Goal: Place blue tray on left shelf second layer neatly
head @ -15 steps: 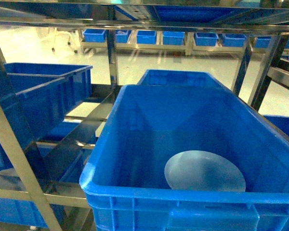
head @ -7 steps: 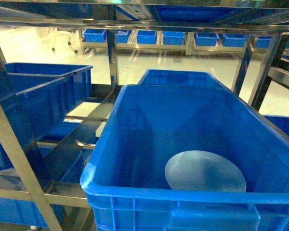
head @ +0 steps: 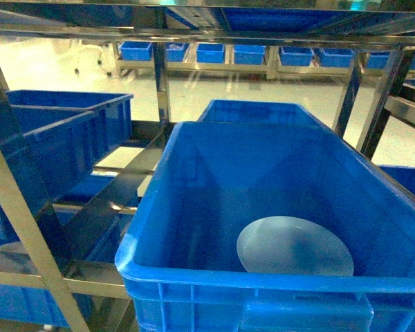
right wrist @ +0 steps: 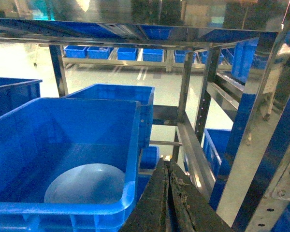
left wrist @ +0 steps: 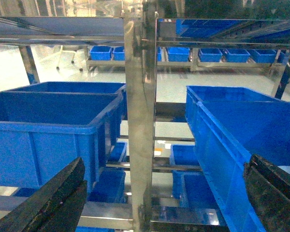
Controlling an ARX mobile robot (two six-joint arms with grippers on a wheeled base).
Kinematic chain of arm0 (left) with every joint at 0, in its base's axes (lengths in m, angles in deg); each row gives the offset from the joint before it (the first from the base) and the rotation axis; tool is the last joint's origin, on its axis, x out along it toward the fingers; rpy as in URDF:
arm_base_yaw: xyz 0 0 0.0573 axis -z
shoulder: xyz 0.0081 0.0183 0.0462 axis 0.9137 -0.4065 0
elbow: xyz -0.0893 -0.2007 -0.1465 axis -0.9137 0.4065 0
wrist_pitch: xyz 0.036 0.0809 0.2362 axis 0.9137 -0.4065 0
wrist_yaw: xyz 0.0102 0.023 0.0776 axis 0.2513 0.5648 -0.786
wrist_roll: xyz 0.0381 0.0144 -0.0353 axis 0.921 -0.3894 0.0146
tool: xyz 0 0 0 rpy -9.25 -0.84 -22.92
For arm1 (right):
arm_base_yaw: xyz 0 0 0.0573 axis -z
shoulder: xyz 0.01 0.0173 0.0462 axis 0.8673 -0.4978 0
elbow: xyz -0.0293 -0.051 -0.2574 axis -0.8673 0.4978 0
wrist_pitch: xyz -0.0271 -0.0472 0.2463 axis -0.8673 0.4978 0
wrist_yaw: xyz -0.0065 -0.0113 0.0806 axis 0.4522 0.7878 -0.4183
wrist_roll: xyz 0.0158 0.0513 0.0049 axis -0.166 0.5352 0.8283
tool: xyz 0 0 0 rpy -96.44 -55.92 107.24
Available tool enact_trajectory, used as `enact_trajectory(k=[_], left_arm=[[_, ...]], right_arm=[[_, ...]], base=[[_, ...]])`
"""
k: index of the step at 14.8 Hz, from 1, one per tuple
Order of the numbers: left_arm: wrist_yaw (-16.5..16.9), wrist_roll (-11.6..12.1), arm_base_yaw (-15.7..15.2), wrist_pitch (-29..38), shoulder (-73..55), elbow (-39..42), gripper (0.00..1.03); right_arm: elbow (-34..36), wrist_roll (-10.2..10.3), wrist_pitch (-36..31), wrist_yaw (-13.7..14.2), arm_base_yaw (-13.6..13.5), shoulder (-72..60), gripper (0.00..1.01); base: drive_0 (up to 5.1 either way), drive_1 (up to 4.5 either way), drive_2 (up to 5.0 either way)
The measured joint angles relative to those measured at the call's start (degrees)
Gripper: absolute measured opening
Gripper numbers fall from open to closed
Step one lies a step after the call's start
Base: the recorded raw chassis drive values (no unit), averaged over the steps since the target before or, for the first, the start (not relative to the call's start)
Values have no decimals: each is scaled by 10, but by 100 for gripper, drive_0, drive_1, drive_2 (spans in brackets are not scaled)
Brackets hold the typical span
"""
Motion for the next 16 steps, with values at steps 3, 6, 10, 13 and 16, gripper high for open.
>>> enact_trajectory(k=[3, 6, 10, 13, 16], left_arm=[[0, 0, 0, 0, 0, 0, 98], [0, 0, 0, 0, 0, 0, 98], [0, 0, 0, 0, 0, 0, 98], [0, 0, 0, 0, 0, 0, 98], [0, 0, 0, 0, 0, 0, 98]], right_arm=[[0, 0, 0, 0, 0, 0, 14], [0, 0, 0, 0, 0, 0, 53], [0, 0, 0, 0, 0, 0, 100], [0, 0, 0, 0, 0, 0, 98], [0, 0, 0, 0, 0, 0, 98]], base=[[0, 0, 0], [0, 0, 0], [0, 0, 0], [0, 0, 0], [0, 0, 0]])
